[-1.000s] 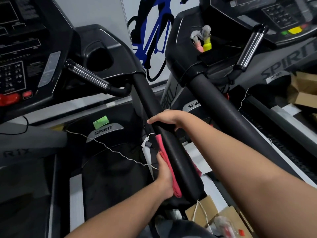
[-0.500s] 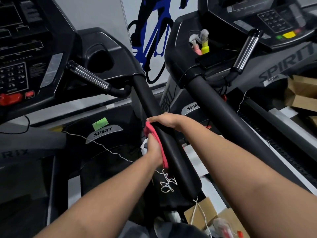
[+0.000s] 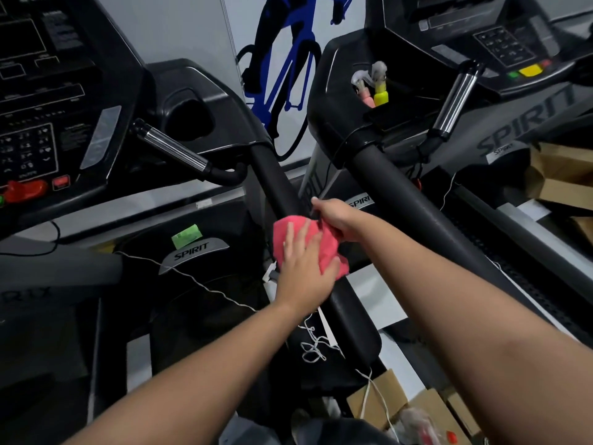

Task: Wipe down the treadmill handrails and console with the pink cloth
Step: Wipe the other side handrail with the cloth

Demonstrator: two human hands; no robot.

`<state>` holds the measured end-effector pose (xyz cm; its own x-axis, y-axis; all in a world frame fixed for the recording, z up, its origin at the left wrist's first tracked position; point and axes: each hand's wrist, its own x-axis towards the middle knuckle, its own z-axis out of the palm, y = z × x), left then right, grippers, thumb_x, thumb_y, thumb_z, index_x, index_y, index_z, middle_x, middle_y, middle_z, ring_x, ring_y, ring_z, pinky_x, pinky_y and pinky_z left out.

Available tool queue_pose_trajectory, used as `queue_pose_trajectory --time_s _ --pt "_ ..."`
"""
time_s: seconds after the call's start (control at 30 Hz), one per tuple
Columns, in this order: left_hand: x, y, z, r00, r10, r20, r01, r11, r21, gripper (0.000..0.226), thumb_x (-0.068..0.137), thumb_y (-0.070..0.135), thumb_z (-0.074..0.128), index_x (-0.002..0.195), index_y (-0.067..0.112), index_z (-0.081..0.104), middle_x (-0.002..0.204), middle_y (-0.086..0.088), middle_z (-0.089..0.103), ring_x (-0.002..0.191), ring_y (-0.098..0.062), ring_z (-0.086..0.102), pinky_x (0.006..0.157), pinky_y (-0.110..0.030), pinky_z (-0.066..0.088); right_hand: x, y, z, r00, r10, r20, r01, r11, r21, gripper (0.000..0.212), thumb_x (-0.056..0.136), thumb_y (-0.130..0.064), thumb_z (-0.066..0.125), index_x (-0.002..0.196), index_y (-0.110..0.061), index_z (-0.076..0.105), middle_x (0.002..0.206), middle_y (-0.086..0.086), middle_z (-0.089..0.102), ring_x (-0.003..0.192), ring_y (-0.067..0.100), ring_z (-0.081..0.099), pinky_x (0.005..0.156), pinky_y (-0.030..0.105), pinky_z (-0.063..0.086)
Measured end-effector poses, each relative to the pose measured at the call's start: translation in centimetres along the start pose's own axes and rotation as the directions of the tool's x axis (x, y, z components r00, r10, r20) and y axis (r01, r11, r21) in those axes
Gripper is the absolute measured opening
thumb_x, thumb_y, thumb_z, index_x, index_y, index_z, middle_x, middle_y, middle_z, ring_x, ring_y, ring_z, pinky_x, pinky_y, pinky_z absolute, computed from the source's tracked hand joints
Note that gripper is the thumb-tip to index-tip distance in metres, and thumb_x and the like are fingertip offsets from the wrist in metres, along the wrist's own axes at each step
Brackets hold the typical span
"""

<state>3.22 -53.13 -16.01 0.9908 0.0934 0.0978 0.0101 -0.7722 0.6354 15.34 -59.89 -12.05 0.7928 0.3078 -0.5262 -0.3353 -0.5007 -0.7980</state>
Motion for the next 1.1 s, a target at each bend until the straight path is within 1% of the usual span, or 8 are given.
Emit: queue_pose_trajectory --time_s 0.13,0.33,0.43,0.6,0.73,0.8,0.93,1.1 --pt "-2.0 -0.4 -0.3 0.936 0.343 0.08 -0.352 0.918 0.184 0.058 0.081 0.048 0.04 0.117 0.01 0.065 0.128 -0.005 0.058 0.138 -0.028 0.033 0.116 -0.05 0.009 -0.7 -2.1 0.7 0.996 -0.065 0.054 0.073 0.985 -0.155 0.038 0.102 -0.041 0.031 0.09 -0.013 0.053 0.073 0.001 0.046 0.061 0.015 0.045 0.055 0.025 0.033" --pt "-2.1 1.3 0.5 0.74 0.584 0.334 -0.669 0.688 0.281 0.046 0.078 0.048 0.042 0.092 0.016 0.073 0.085 0.0 0.07 0.09 -0.025 0.063 0.097 -0.039 0.034 -0.6 -3.1 1.1 0.992 -0.025 0.122 0.064 0.943 -0.326 0.021 0.101 -0.022 0.038 0.091 -0.007 0.049 0.088 0.013 0.05 0.073 0.027 0.052 0.079 0.043 0.048" --pt "-0.9 3.6 0.5 0.677 0.424 0.602 -0.695 0.637 0.334 0.05 0.082 0.053 0.031 0.09 0.021 0.07 0.086 0.002 0.069 0.086 -0.024 0.062 0.085 -0.034 0.037 -0.6 -3.4 1.1 0.991 -0.017 0.13 0.064 0.926 -0.372 0.022 0.102 -0.024 0.038 0.101 -0.003 0.046 0.101 0.018 0.048 0.089 0.032 0.054 0.086 0.046 0.05" --pt "1.4 5.3 4.1 0.572 0.092 0.815 -0.717 0.54 0.442 0.066 0.06 0.073 0.025 0.097 0.037 0.066 0.105 0.007 0.068 0.096 -0.027 0.064 0.083 -0.042 0.041 -0.5 -3.4 1.1 0.984 0.031 0.174 0.038 0.924 -0.381 0.045 0.103 -0.03 0.036 0.123 0.008 0.048 0.105 0.021 0.051 0.102 0.037 0.058 0.093 0.049 0.049" --pt "0.7 5.9 2.5 0.584 0.203 0.786 -0.729 0.557 0.398 0.048 0.085 0.06 0.041 0.106 0.026 0.068 0.11 0.001 0.067 0.1 -0.023 0.061 0.051 -0.022 0.033 -0.4 -2.8 1.1 0.986 -0.016 0.165 0.086 0.901 -0.425 0.048 0.096 -0.045 0.047 0.119 -0.003 0.054 0.104 0.012 0.058 0.101 0.032 0.06 0.088 0.042 0.052" --pt "-0.7 5.6 0.8 0.506 0.404 0.762 -0.832 0.463 0.307 0.044 0.091 0.05 0.048 0.11 0.014 0.065 0.108 -0.005 0.066 0.102 -0.024 0.059 0.058 -0.022 0.035 -0.3 -2.5 1.0 0.987 -0.039 0.159 0.105 0.894 -0.436 0.048 0.093 -0.047 0.052 0.117 -0.006 0.056 0.104 0.011 0.061 0.101 0.031 0.062 0.086 0.041 0.054" --pt "-2.6 2.4 1.2 0.453 0.686 0.57 -0.876 0.463 0.14 0.048 0.083 0.054 0.041 0.102 0.021 0.07 0.086 0.0 0.067 0.083 -0.024 0.062 0.075 -0.035 0.042 -0.1 -2.4 0.8 0.986 -0.049 0.157 0.106 0.919 -0.381 0.051 0.091 -0.044 0.057 0.12 -0.002 0.056 0.107 0.014 0.063 0.099 0.031 0.063 0.083 0.04 0.055" --pt "-2.6 -0.8 1.6 0.292 0.878 0.378 -0.955 0.29 0.064 0.053 0.087 0.06 0.041 0.115 0.021 0.065 0.107 0.001 0.067 0.095 -0.021 0.059 0.083 -0.035 0.039 -0.4 -2.2 0.7 0.987 -0.068 0.148 0.12 0.918 -0.379 0.053 0.092 -0.045 0.055 0.123 -0.002 0.052 0.105 0.011 0.057 0.089 0.026 0.057 0.074 0.034 0.053"
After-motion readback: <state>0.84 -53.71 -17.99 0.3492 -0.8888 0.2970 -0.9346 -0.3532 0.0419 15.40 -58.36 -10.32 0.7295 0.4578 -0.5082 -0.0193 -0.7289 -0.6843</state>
